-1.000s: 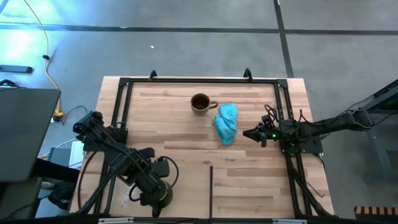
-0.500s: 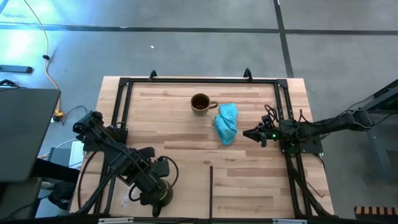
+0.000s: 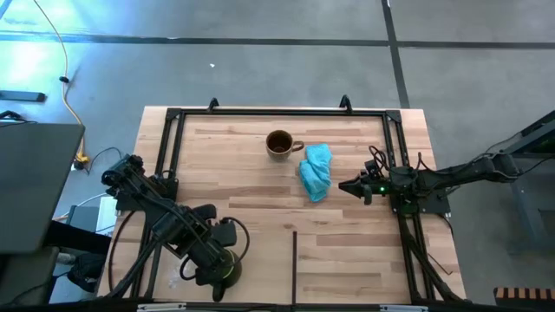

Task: Stack small to large cups/mugs on shelf
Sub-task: Put the black mug on the shelf

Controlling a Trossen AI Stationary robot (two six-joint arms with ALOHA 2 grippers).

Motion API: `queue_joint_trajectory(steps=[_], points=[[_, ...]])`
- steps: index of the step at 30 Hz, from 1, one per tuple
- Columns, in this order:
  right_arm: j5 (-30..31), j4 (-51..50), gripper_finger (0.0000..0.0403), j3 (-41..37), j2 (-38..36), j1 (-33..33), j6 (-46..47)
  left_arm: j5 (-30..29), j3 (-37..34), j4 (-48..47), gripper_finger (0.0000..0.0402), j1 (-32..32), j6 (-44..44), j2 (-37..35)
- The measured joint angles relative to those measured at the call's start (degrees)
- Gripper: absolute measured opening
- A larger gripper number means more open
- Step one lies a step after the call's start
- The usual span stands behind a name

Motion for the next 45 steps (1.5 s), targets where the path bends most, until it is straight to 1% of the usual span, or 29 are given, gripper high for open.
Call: queue_joint_trajectory(steps=[14, 23, 45], points=[[0.0, 0.0, 0.0081, 0.0, 0.0, 0.0, -0.2, 1.3, 0.0, 0.0, 0.0001, 0.0, 0.5, 0.0], [0.0, 0.0, 0.0081, 0.0, 0.0, 0.0, -0.2, 1.5, 0.1, 0.2, 0.0022, 0.0, 0.3, -0.1], [0.0, 0.0, 0.0081, 0.0, 0.0, 0.0, 0.0, 2.0, 0.1, 0.0, 0.0026, 0.0, 0.2, -0.1]])
